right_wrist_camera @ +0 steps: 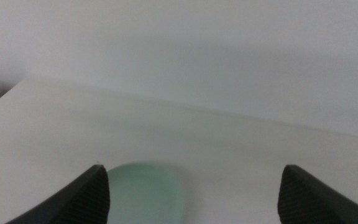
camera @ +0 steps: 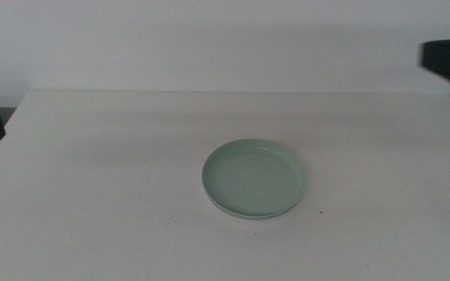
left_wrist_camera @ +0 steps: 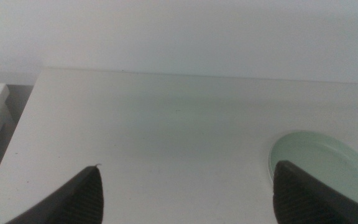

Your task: Stack the three bowls on top of each other.

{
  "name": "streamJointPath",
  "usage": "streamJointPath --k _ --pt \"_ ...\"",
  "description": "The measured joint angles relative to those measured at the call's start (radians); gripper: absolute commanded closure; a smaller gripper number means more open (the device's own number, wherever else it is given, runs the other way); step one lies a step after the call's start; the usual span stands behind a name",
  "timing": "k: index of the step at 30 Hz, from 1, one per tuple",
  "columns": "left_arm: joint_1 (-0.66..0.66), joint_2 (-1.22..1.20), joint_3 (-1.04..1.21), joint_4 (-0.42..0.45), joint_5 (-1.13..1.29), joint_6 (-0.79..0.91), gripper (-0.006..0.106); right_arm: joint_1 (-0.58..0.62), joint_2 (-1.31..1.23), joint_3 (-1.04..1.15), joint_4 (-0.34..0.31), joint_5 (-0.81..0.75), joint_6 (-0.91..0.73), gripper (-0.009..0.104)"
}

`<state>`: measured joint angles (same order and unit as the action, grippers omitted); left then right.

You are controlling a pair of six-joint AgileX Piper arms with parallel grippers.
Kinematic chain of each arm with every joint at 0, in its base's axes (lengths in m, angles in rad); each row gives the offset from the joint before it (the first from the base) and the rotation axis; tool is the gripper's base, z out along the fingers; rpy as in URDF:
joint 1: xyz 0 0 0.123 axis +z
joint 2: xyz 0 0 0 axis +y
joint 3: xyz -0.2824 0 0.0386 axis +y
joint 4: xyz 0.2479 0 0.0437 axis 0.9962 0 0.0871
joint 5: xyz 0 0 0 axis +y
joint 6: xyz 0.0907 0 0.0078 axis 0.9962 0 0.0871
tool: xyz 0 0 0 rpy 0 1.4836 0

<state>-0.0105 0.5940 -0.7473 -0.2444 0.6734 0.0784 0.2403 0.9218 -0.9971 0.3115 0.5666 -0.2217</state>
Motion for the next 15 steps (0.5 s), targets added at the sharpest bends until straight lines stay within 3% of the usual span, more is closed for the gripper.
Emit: streamJointPath --k 2,6,10,15 --pt "0.000 0.000 0.000 0.000 0.000 0.000 0.007 -0.065 -0.059 0.041 -0.010 -0.025 0.021 0.004" --pt "0.000 0.000 0.000 0.029 -0.004 0.000 0.007 -0.158 -0.206 0.147 -0.113 -0.058 0.147 0.004" --pt "0.000 0.000 0.000 0.037 -0.004 0.000 0.007 -0.173 -0.320 0.247 -0.230 -0.081 0.256 0.004" --pt "0.000 0.000 0.000 0.044 -0.006 0.000 0.007 -0.174 -0.377 0.288 -0.289 -0.094 0.331 0.004"
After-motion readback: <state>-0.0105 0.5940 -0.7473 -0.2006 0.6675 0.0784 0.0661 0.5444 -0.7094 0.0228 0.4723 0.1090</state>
